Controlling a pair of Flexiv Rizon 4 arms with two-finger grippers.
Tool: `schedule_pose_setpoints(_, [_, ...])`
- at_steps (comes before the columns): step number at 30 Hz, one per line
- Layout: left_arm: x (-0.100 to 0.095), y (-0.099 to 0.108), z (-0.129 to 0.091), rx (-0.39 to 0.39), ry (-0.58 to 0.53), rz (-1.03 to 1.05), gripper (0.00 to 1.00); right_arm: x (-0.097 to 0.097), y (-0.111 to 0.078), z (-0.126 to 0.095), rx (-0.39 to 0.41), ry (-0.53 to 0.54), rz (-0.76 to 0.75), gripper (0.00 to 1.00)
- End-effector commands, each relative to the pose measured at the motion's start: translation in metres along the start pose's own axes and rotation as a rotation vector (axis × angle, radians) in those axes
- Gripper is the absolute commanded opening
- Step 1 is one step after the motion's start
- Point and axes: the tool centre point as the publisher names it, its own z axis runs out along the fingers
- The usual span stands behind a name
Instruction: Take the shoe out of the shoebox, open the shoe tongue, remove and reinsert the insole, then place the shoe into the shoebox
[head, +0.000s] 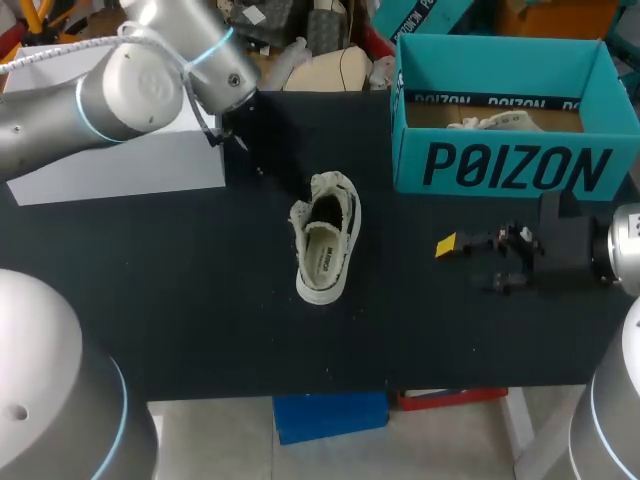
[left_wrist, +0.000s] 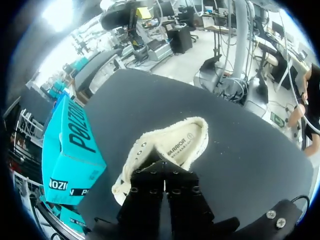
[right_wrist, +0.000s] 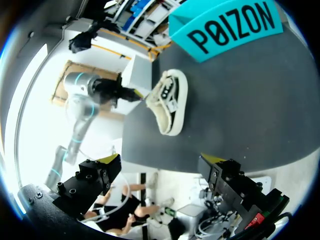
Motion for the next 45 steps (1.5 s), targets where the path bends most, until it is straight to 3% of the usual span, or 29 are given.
schedule_pose_setpoints(1, [0.048, -0.013, -0.04, 0.052, -0.238, -0.276, 0.45, 0.0, 0.0, 0.0, 0.0, -0.001, 0.0, 1.0])
schedule_pose_setpoints(2, [0.056, -0.017, -0.042, 0.085, -0.234, -0.31, 1.0, 0.0, 0.0, 0.0, 0.0, -0.001, 0.0, 1.0])
schedule_pose_setpoints(16, [0.056, -0.017, -0.042, 0.085, -0.234, -0.31, 1.0, 0.0, 0.0, 0.0, 0.0, -0.001, 0.0, 1.0])
schedule_pose_setpoints(18, [0.055, -0.014, -0.043, 0.04, -0.265, -0.362, 1.0, 0.0, 0.0, 0.0, 0.0, -0.001, 0.0, 1.0])
schedule_pose_setpoints(20, [0.057, -0.01, -0.051, 0.046, -0.289, -0.429, 1.0, 0.0, 0.0, 0.0, 0.0, -0.001, 0.0, 1.0])
schedule_pose_setpoints(26, [0.073, 0.001, -0.071, -0.037, -0.329, -0.584, 1.0, 0.0, 0.0, 0.0, 0.0, -0.001, 0.0, 1.0])
schedule_pose_setpoints(28, [0.081, 0.002, -0.076, -0.004, -0.323, -0.619, 1.0, 0.0, 0.0, 0.0, 0.0, -0.001, 0.0, 1.0])
schedule_pose_setpoints(33, [0.099, 0.008, -0.082, -0.046, -0.333, -0.7, 1.0, 0.0, 0.0, 0.0, 0.0, -0.001, 0.0, 1.0])
schedule_pose_setpoints(35, [0.106, 0.009, -0.086, -0.024, -0.324, -0.724, 1.0, 0.0, 0.0, 0.0, 0.0, -0.001, 0.0, 1.0])
schedule_pose_setpoints(37, [0.106, 0.009, -0.088, -0.03, -0.336, -0.737, 1.0, 0.0, 0.0, 0.0, 0.0, -0.001, 0.0, 1.0])
schedule_pose_setpoints(39, [0.112, 0.004, -0.084, -0.083, -0.275, -0.675, 1.0, 0.0, 0.0, 0.0, 0.0, -0.001, 0.0, 1.0])
schedule_pose_setpoints(45, [0.114, 0.002, -0.084, -0.072, -0.269, -0.667, 1.0, 0.0, 0.0, 0.0, 0.0, -0.001, 0.0, 1.0])
